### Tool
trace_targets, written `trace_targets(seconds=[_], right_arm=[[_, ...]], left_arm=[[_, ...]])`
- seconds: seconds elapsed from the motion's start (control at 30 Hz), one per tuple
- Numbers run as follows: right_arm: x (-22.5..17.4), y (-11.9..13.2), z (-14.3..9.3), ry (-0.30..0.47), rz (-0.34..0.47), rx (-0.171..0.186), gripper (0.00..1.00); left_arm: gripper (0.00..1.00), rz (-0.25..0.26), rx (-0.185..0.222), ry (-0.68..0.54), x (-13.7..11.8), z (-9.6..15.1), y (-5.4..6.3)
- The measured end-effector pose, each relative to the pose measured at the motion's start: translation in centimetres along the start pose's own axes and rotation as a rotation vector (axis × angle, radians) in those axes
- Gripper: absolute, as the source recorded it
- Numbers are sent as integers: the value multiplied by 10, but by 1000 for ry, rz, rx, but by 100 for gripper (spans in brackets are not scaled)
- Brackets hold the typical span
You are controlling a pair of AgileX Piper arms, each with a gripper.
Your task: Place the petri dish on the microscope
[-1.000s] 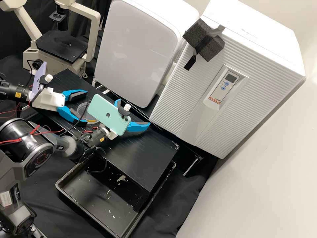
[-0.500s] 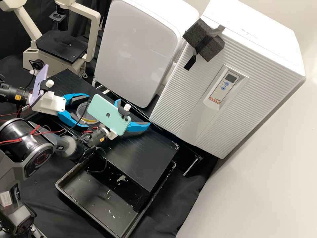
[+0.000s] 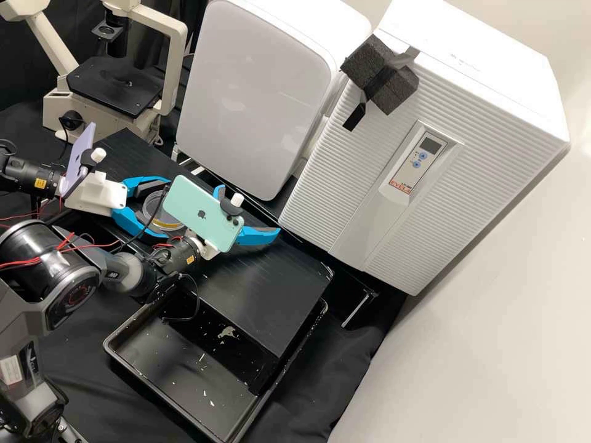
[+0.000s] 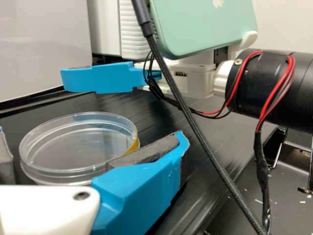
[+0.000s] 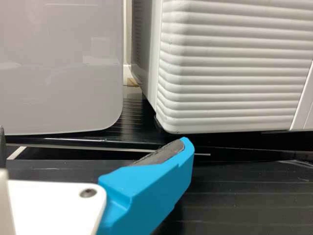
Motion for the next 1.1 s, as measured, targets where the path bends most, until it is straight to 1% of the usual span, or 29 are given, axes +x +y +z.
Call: trace_targets(seconds=[0.13, 0.33, 0.6, 0.73, 0.9, 1.07, 1.1], right_arm=[[0, 0, 0, 0, 0, 0, 100], [0, 0, 0, 0, 0, 0, 100], [0, 0, 0, 0, 0, 0, 100], [0, 0, 0, 0, 0, 0, 100], [0, 0, 0, 0, 0, 0, 100], [0, 0, 0, 0, 0, 0, 100], [0, 0, 0, 0, 0, 0, 100]], left_arm=[[100, 1, 4, -4, 2, 0, -1], [100, -2, -2, -4, 2, 0, -2], [100, 38, -5, -23, 8, -2, -8], [100, 46, -6, -27, 10, -2, -12], [100, 61, -7, -34, 11, -3, -13], [100, 63, -7, -35, 12, -3, -14], [100, 65, -8, -37, 13, -3, -16]])
